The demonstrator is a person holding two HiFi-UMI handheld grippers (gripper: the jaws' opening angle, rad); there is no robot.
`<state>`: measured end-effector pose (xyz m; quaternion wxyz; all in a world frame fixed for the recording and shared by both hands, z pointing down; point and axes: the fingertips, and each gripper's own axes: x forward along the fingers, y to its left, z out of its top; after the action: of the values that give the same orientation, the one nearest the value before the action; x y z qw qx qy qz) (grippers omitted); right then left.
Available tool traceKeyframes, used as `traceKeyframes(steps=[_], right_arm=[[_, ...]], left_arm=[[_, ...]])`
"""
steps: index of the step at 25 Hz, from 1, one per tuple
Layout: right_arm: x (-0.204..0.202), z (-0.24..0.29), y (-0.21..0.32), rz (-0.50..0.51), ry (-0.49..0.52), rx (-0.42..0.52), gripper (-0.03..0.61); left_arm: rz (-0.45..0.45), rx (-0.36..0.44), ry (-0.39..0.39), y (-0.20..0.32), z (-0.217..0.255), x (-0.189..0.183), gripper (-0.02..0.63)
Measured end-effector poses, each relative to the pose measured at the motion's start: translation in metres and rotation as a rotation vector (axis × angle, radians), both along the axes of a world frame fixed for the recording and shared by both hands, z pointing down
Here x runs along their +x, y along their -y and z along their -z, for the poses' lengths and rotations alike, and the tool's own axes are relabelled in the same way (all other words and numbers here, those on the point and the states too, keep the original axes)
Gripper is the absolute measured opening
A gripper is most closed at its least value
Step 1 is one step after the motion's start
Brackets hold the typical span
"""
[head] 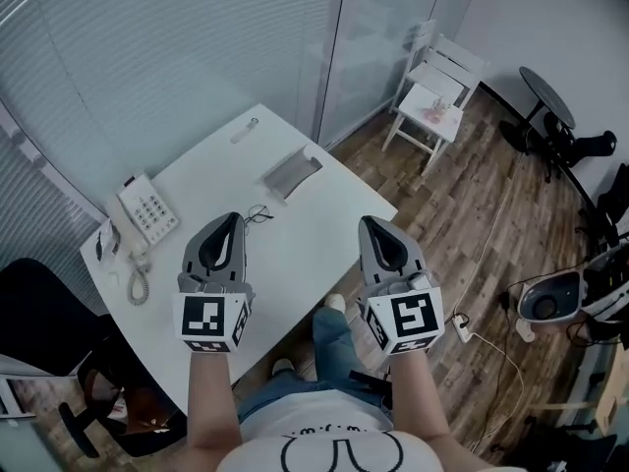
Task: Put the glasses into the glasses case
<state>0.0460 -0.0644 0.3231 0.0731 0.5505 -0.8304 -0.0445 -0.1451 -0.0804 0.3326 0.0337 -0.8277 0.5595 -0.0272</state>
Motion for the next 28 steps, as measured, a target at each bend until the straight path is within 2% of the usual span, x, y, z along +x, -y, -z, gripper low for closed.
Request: traceKeyframes(steps=[9, 13, 15, 22, 28], right_arm=[[0.028, -0.017, 0.126, 0.177, 0.024, -0.038, 0.011], [0.038, -0.016, 0.176, 0.254, 0.027, -0.048, 0.011], [0.045, -0.018, 0.196, 0.29, 0.026, -0.061, 0.011], [0.055, -0.038, 0.238, 0.375, 0.042, -0.119, 0.011], [0.044, -0.062, 0.251, 0.411, 0.026, -0.172, 0.011]], left_arm=[[0.091, -0.082, 0.077, 0.095, -0.024, 0.019, 0.023], [0.092, -0.132, 0.111, 0.127, -0.033, 0.034, 0.181], [0.109, -0.162, 0.129, 0.139, -0.04, 0.039, 0.22], [0.163, -0.291, 0.191, 0.152, -0.063, 0.025, 0.214], [0.078, -0.504, 0.267, 0.145, -0.125, 0.012, 0.195]])
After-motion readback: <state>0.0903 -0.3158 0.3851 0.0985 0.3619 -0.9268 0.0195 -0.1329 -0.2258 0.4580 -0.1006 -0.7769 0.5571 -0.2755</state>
